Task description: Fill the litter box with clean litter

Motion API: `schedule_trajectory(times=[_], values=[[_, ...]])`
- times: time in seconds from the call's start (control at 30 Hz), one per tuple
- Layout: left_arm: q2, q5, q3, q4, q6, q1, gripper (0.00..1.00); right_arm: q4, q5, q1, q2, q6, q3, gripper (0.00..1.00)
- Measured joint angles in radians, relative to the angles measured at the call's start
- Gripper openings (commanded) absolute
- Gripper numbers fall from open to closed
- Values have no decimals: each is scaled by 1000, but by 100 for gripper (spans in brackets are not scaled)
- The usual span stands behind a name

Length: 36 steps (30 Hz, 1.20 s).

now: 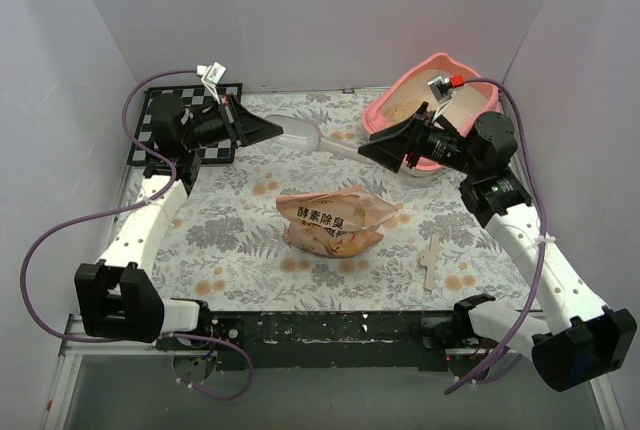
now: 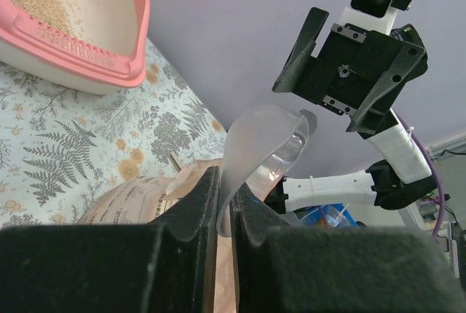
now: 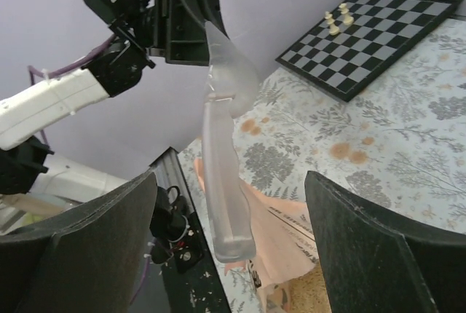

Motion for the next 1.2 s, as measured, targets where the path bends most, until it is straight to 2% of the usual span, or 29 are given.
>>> schedule_trajectory(times=[0.37, 0.63, 0.9, 1.2], values=[[20, -6, -26, 65, -59, 0, 0, 150, -83, 3, 24, 121, -25, 88], [47, -31, -84, 161, -181, 0, 0, 167, -64, 39, 44, 140, -42, 86], [47, -48, -102, 184, -229, 0, 0, 167, -24, 71, 58, 138, -42, 83], [47, -53, -102, 186, -236, 0, 0, 158, 18, 99, 76, 127, -41, 64]])
